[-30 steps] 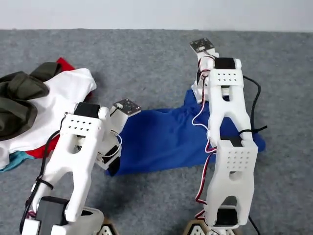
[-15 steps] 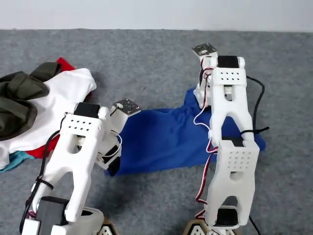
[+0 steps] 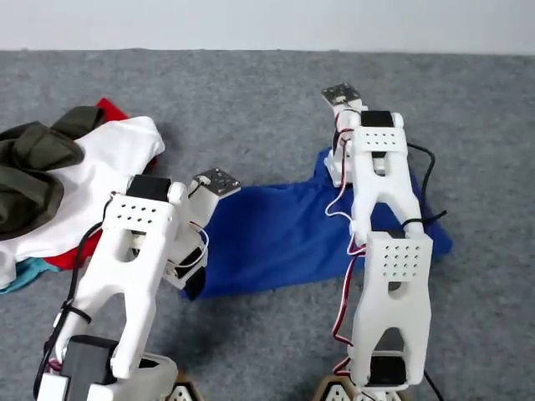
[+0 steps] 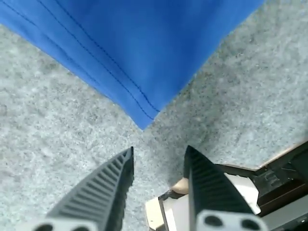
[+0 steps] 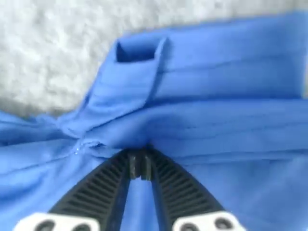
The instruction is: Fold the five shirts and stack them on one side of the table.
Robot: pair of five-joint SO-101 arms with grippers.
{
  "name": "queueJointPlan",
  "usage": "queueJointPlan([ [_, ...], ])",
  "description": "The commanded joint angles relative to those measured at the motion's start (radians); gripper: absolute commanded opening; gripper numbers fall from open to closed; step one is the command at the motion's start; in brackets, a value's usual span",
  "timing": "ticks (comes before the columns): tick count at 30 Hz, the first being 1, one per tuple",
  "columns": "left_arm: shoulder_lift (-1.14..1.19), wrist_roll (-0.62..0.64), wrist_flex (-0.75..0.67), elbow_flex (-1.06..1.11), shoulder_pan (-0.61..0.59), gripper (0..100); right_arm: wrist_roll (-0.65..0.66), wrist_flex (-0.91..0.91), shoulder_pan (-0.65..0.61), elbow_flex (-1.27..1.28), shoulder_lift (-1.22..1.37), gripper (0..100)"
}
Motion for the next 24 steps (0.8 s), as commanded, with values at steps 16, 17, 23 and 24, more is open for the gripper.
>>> queueJointPlan([
  [16,-0.034,0.009,-0.003,0.001,0.003,16,0.015,-0.217,-0.073,-0.038,-0.097,1.7],
  [17,-0.035,0.009,-0.002,0.001,0.003,16,0.015,-0.237,-0.062,-0.038,-0.097,1.7],
  [23,-0.035,0.009,-0.002,0.001,0.0,16,0.012,-0.282,0.001,-0.038,-0.104,11.4],
  [24,-0.035,0.009,-0.002,0.001,0.003,16,0.011,-0.269,0.007,-0.038,-0.107,11.9],
])
